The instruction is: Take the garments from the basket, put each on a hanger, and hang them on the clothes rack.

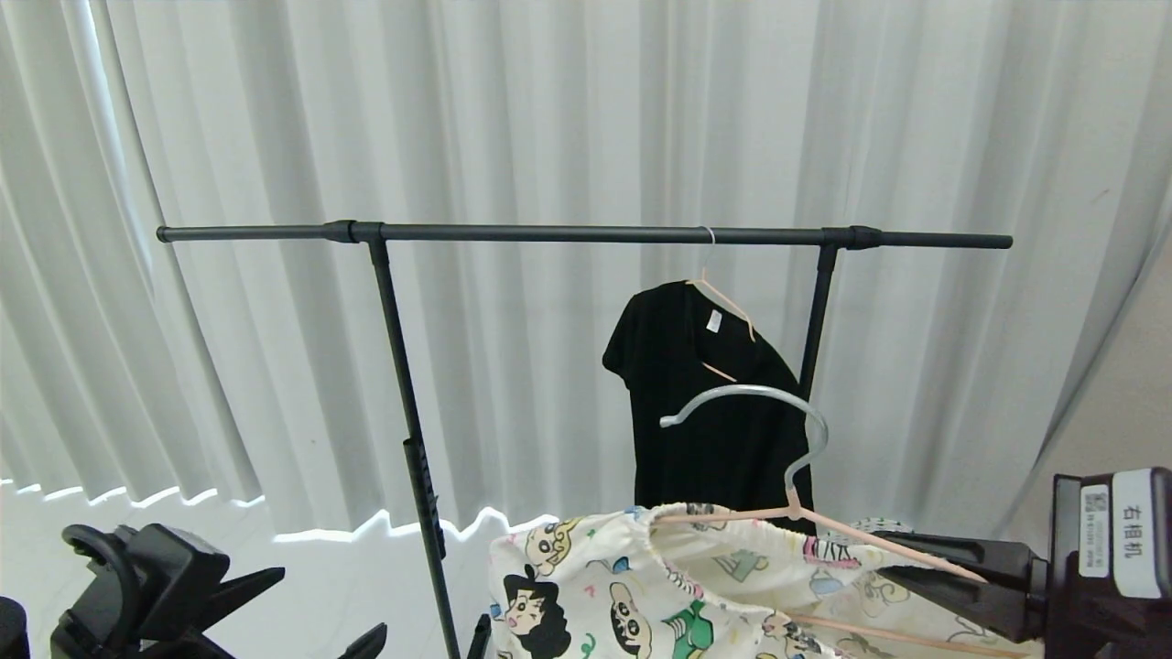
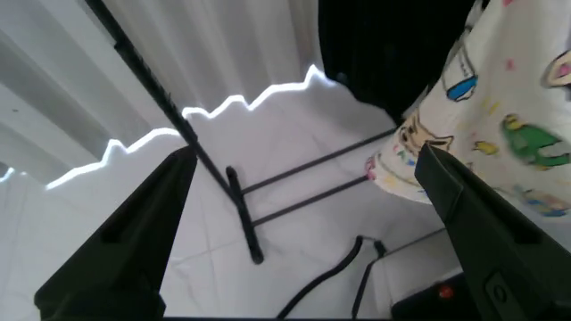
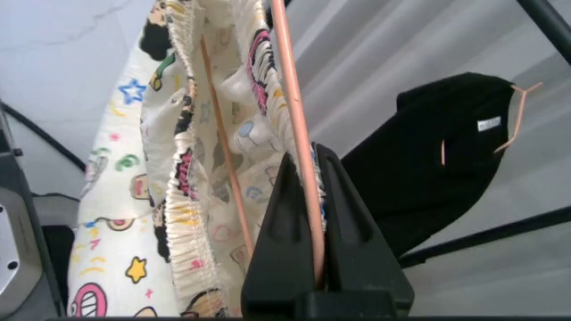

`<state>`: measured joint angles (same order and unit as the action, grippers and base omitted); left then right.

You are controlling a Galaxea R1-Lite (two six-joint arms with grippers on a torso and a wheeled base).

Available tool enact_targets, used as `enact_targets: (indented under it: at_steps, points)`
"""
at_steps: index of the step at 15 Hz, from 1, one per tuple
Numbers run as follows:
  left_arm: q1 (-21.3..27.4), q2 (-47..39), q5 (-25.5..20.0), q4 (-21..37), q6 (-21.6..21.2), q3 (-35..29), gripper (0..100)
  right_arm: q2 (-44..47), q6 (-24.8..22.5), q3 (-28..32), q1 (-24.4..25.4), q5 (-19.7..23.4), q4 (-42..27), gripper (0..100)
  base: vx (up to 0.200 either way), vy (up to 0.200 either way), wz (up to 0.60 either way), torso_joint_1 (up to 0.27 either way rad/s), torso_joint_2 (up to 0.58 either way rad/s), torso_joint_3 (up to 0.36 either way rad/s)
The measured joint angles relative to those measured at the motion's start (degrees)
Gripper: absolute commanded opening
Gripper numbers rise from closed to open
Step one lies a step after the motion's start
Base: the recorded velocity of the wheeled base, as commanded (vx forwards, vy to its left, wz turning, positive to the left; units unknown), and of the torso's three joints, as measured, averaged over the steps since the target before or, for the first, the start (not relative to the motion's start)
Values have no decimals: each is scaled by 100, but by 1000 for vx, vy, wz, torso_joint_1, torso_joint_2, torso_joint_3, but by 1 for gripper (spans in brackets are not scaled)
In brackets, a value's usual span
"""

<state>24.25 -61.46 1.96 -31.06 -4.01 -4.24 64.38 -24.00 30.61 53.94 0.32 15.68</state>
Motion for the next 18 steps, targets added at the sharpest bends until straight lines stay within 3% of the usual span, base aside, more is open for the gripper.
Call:
enact_targets:
  at_steps: [4, 6, 8, 10, 13, 16, 18]
  points:
    - [-151, -13, 50, -2, 573, -997, 100, -137, 362, -195, -358, -50, 0, 0, 0, 0, 0, 0, 0, 0]
    - [-341, -336, 288, 9, 658, -1373, 100, -162, 441, -280, -585, -245, -2, 0, 0, 0, 0, 0, 0, 0]
    - [-501, -756, 707, 24, 368, -1417, 100, -154, 657, -385, -833, -307, -16, 0, 0, 0, 0, 0, 0, 0]
    - [-557, -1062, 789, 9, 22, -1399, 100, -49, 925, -413, -1095, -343, -9, 0, 0, 0, 0, 0, 0, 0]
    - [-652, -1274, 1098, -2, -797, -1399, 100, 240, 1459, -308, -1425, -518, 35, 0, 0, 0, 0, 0, 0, 0]
    - [-706, -1329, 1150, -90, -879, -1419, 100, 539, 1949, -184, -1497, -964, 293, 0, 0, 200, 0, 1, -1, 5]
    - [-711, -1347, 1152, -205, -883, -1425, 100, 725, 2015, -156, -1510, -1085, 551, 0, 0, 200, 0, 5, 0, 2]
